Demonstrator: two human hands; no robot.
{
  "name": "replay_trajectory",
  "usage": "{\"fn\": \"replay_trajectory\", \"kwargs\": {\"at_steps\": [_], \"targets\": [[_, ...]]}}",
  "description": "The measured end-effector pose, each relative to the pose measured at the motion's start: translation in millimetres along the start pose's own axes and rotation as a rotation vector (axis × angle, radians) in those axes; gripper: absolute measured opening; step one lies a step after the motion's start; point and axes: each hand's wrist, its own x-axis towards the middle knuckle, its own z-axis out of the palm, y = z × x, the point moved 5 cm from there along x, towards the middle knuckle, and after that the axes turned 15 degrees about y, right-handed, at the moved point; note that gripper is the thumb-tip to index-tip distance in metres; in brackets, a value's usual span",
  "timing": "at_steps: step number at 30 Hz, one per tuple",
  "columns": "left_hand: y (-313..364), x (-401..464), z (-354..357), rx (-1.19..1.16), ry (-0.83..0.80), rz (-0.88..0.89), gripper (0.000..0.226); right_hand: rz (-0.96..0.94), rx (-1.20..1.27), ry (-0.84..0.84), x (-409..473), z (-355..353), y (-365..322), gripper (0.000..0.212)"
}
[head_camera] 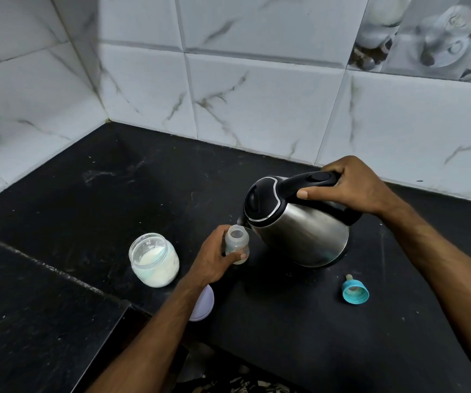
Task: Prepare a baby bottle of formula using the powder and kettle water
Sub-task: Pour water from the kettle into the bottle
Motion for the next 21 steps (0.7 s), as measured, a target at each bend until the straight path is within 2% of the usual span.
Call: {"fn": "replay_trajectory", "kwargs": {"at_steps": [10,13,18,21], "targets": [[-0.7,0.4,0.4,0.016,0.001,0.005,0.057,-0.005,-0.068,-0.018,1.9,-1.4,-3.7,0.047],[-3.0,0.9,0.1,0.022,-0.004,-0.004,0.058,-0.004,-0.067,-0.028,3.2,-1.5,-3.7,0.039],[-3.2,1.4,0.9,0.033,-0.01,-0.005,0.058,-0.031,-0.09,-0.022,5.6,-1.7,-2.6,0.059],[-4.2,1.5,0.7,0.031,-0.01,-0.006,0.058,-0.042,-0.1,-0.03,5.5,-0.9,-4.7,0.057]]}}
